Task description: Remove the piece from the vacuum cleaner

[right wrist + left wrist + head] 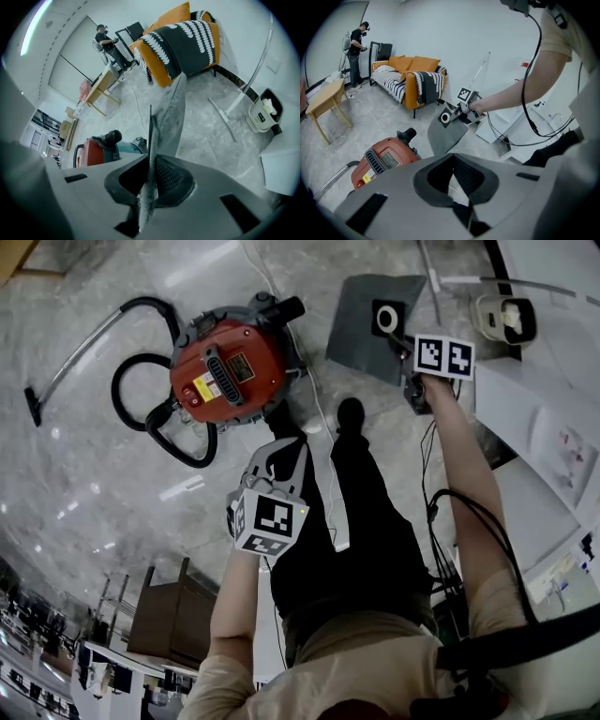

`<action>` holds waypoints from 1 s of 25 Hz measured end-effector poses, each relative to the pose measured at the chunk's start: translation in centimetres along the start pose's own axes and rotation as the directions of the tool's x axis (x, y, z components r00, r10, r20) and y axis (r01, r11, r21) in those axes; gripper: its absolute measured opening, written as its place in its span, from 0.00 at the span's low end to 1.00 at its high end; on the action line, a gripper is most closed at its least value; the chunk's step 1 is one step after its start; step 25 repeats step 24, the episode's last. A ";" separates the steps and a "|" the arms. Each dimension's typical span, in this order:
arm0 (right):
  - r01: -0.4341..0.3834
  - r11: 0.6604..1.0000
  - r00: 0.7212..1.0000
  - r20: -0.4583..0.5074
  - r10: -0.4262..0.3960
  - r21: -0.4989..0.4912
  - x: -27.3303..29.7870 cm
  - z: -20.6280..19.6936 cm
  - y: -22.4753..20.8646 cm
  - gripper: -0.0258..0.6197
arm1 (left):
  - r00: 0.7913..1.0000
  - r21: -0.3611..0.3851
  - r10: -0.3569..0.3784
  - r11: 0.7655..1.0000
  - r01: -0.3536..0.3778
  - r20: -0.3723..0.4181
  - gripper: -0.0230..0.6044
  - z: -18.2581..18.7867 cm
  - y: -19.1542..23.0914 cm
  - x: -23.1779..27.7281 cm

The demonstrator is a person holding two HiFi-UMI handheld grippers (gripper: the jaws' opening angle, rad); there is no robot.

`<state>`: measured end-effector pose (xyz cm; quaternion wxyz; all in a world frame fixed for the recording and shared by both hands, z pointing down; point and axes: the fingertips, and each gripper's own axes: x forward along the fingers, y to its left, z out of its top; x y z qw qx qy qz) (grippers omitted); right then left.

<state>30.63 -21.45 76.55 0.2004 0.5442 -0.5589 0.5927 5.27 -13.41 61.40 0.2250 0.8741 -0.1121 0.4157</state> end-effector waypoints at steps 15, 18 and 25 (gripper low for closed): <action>-0.101 0.985 0.992 0.089 0.089 0.142 -17.0 -7.4 1.1 0.08 | 0.991 0.032 -0.132 0.991 0.131 0.035 0.04 11.5 -9.1 -4.1; -0.124 0.978 0.990 0.080 0.112 0.166 -19.5 -8.6 2.3 0.08 | 0.989 0.026 -0.138 0.990 0.137 0.051 0.04 14.1 -10.6 -6.1; -0.113 0.988 0.993 -0.026 0.116 0.102 -23.9 -12.2 4.3 0.08 | 0.988 0.011 -0.145 0.989 0.145 0.054 0.04 17.0 -15.2 -10.2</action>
